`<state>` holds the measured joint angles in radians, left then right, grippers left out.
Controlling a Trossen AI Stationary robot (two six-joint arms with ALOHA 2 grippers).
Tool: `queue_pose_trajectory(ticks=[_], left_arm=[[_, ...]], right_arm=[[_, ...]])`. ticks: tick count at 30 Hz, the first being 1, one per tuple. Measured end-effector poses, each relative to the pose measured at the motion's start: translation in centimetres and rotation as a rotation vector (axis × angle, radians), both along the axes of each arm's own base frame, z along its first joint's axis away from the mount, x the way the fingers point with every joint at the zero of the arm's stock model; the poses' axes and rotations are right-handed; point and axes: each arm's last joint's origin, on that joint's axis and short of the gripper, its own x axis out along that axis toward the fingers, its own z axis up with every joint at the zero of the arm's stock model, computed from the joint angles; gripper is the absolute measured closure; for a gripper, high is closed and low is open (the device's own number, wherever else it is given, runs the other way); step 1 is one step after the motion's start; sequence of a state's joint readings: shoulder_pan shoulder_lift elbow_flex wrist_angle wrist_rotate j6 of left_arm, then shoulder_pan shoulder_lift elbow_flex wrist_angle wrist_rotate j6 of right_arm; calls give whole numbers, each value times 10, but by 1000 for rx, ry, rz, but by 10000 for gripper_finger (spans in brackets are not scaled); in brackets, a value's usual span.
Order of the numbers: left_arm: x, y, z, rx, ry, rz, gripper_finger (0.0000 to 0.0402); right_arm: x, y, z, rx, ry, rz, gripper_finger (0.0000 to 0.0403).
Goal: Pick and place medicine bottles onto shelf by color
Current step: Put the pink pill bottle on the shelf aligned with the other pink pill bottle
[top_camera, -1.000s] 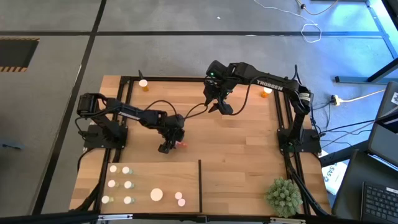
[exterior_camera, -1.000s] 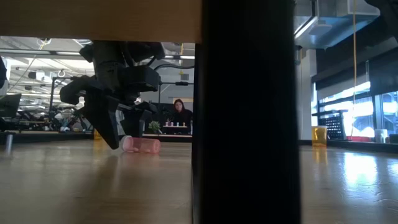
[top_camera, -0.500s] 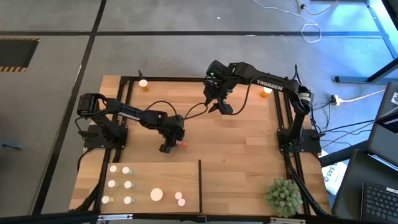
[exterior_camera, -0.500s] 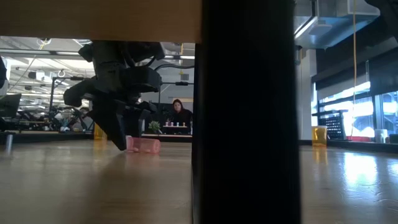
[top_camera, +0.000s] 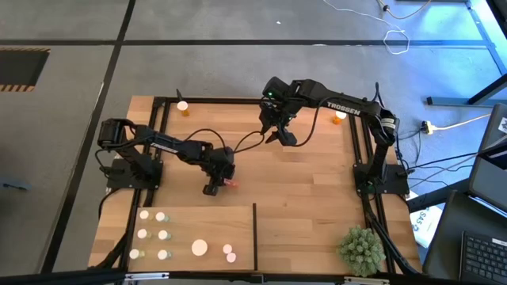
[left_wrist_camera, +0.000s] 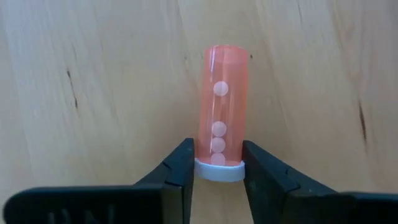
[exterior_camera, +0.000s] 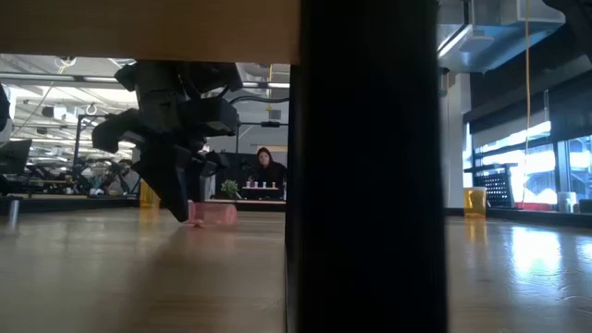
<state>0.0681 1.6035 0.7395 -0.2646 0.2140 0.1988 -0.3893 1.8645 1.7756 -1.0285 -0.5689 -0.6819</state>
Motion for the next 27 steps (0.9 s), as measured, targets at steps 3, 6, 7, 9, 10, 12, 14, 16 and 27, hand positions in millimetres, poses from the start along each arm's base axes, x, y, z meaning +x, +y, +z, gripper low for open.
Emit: queue_pose_trajectory(ticks=[3,6,7,9,10,12,14,16,27], left_arm=[[-1,0,3,-10,41,13,308],[1,0,10,-10,89,9,309],[1,0,12,-13,105,8,309],[5,0,19,-13,120,7,310],[6,0,23,-12,132,5,310],[5,1,28,-5,169,3,310],[6,1,34,16,193,-1,311],[8,2,41,34,214,3,311],[-1,5,89,127,462,20,311]], right_arm=[[0,0,0,-1,0,0,218],[0,0,0,-2,1,-1,218],[0,0,0,-2,1,-1,218],[0,0,0,-3,2,-2,218],[0,0,0,-3,2,-3,218],[0,-1,0,-5,3,-4,218],[0,0,0,-5,3,-4,218],[0,0,0,-5,4,-4,218],[0,0,0,-1,-1,0,218]])
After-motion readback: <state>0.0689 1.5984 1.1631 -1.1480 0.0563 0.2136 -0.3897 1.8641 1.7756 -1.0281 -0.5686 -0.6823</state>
